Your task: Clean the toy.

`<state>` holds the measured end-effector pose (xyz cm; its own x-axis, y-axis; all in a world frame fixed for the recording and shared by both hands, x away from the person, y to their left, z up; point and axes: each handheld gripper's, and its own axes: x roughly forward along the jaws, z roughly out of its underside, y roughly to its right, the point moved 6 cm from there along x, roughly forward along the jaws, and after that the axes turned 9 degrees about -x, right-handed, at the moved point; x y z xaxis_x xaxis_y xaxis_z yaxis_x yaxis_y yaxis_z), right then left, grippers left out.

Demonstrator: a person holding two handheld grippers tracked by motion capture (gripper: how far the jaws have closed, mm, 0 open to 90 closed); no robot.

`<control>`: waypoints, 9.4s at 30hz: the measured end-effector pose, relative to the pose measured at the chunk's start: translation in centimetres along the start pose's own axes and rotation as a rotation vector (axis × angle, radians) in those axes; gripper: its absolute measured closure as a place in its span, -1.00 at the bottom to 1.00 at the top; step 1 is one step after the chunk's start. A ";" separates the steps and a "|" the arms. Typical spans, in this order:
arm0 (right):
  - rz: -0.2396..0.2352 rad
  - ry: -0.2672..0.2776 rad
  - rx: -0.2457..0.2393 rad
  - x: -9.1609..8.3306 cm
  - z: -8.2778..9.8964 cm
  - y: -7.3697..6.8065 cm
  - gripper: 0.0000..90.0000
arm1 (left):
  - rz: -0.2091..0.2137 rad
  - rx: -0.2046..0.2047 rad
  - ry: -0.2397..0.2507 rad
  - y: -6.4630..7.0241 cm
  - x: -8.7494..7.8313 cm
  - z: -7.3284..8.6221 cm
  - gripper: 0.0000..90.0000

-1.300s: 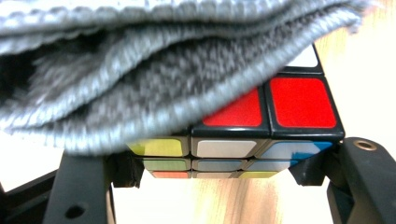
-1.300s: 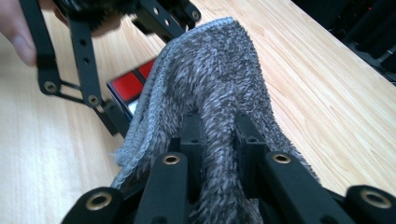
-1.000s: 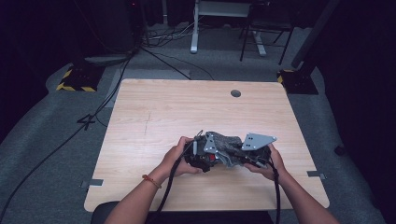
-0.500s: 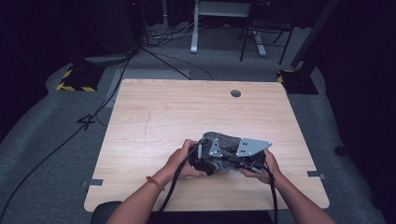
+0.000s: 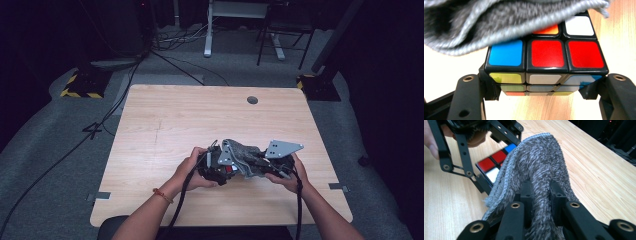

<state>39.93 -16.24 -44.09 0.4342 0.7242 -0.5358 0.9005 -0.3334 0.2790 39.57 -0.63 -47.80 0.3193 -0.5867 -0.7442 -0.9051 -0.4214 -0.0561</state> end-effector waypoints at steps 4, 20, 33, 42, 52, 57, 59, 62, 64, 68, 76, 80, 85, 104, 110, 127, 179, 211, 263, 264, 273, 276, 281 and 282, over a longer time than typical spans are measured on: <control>0.004 0.004 0.017 -0.2 0.3 0.4 0.72 | 0.003 -0.001 0.022 -0.1 -0.5 -0.1 -0.25; -0.074 0.100 0.093 -0.2 0.2 0.1 0.74 | 0.041 0.000 0.080 0.7 -0.7 -0.4 -0.25; -0.109 0.113 0.055 0.3 -0.7 -1.5 0.74 | 0.022 0.038 0.004 1.3 0.9 0.0 -0.27; -0.090 0.087 0.059 0.3 -0.2 -0.8 0.74 | 0.005 0.032 0.037 1.1 0.1 -0.4 -0.26; -0.067 0.032 0.080 0.6 1.1 0.3 0.73 | -0.004 0.023 0.072 0.5 -1.3 -0.5 -0.26; -0.056 0.004 0.098 0.8 1.7 0.7 0.73 | -0.002 0.010 0.090 0.2 -1.9 -0.5 -0.26; -0.057 0.020 0.099 0.6 1.6 0.8 0.73 | -0.009 0.015 0.083 0.2 -1.9 -0.4 -0.26; -0.069 0.056 0.087 0.2 0.8 0.2 0.73 | -0.005 0.013 0.070 0.2 -1.6 -0.3 -0.26; -0.078 0.074 0.066 0.1 0.1 -0.5 0.74 | -0.002 0.016 0.061 0.5 -1.2 -0.3 -0.26; -0.086 0.099 0.038 -0.1 -0.8 -1.5 0.74 | 0.004 0.022 0.050 0.7 -0.8 -0.3 -0.26; -0.089 0.141 0.025 -0.3 -1.9 -2.4 0.74 | 0.000 0.017 0.035 1.0 0.1 -0.4 -0.26; -0.083 0.127 0.012 -0.1 -1.9 -2.5 0.74 | -0.010 0.023 0.029 1.0 0.3 -0.4 -0.26; -0.060 0.098 0.022 -0.1 -1.2 -1.6 0.73 | -0.021 0.022 0.054 0.6 -0.7 -0.6 -0.26; -0.026 0.030 0.052 0.5 0.5 -0.2 0.73 | -0.031 0.016 0.109 0.0 -2.9 -0.7 -0.26; -0.038 0.051 0.047 0.3 0.1 -0.6 0.73 | -0.024 0.015 0.100 0.1 -2.7 -0.6 -0.26; -0.064 0.105 -0.010 0.0 -2.0 -2.7 0.73 | -0.031 0.035 0.025 0.9 -0.1 -0.6 -0.27; -0.133 0.174 0.098 -0.4 -0.8 -1.4 0.73 | 0.025 0.023 0.132 0.6 -2.2 -0.4 -0.29; -0.141 0.145 0.134 0.4 0.2 -1.0 0.74 | 0.057 -0.022 0.176 0.4 -1.8 -0.5 -0.28; -0.122 0.121 0.088 0.6 -0.1 -1.7 0.74 | 0.030 0.034 0.098 1.0 -0.8 -0.6 -0.26; -0.121 0.117 0.096 0.6 0.0 -1.6 0.74 | 0.033 0.027 0.109 0.9 -1.1 -0.6 -0.26; -0.105 0.070 0.128 1.2 1.2 -0.7 0.74 | 0.029 0.004 0.165 0.2 -2.6 -0.7 -0.26; -0.108 0.090 0.116 0.9 0.7 -1.0 0.74 | 0.040 0.008 0.169 0.3 -2.5 -0.7 -0.26; -0.109 0.125 0.078 0.3 -0.5 -1.9 0.74 | 0.027 0.032 0.138 0.8 -1.8 -0.7 -0.26; -0.107 0.126 0.067 0.2 -0.7 -2.1 0.74 | 0.029 0.037 0.125 0.9 -1.6 -0.7 -0.26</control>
<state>38.11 -14.95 -44.26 0.3330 0.8262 -0.4544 0.9429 -0.2869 0.1694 38.40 -0.56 -46.23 0.3232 -0.6808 -0.6573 -0.9235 -0.3785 -0.0621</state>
